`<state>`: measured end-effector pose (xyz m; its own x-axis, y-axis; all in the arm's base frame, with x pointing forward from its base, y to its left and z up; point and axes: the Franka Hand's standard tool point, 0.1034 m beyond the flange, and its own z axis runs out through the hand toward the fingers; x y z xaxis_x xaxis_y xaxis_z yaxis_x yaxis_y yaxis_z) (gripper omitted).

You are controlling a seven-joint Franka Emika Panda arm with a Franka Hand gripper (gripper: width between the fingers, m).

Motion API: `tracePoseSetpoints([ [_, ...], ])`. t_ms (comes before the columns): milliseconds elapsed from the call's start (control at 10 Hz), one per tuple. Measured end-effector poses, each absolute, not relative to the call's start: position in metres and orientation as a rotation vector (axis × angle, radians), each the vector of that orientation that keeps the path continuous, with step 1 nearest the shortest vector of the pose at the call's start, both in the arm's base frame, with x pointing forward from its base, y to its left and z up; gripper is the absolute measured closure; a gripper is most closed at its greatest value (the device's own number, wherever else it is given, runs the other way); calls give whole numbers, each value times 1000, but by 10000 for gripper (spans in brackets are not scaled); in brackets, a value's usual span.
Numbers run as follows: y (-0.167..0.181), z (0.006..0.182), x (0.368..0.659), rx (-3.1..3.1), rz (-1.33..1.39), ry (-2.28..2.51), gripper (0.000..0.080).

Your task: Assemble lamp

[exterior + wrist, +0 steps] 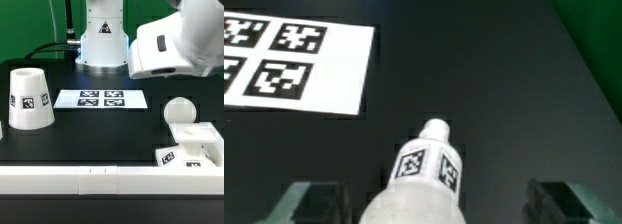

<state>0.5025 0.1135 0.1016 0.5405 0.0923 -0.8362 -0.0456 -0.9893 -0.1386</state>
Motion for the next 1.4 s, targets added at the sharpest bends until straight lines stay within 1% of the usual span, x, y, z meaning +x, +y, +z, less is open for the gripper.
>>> tracePoseSetpoints([
  [200,114,99,504,-2633,1431,-38,315],
  [300,114,97,505,-2641,1416,-36,162],
  [400,115,84,511,-2706,1287,-12,119],
  [500,112,83,504,-2722,1251,-11,105],
  [700,106,76,497,-2737,1187,-41,105],
  [1000,106,75,495,-2733,1196,-39,101],
  [1100,102,74,494,-2737,1204,7,101],
  [1300,76,69,483,-2772,1273,261,101],
  [1400,77,68,479,-2767,1292,313,101],
])
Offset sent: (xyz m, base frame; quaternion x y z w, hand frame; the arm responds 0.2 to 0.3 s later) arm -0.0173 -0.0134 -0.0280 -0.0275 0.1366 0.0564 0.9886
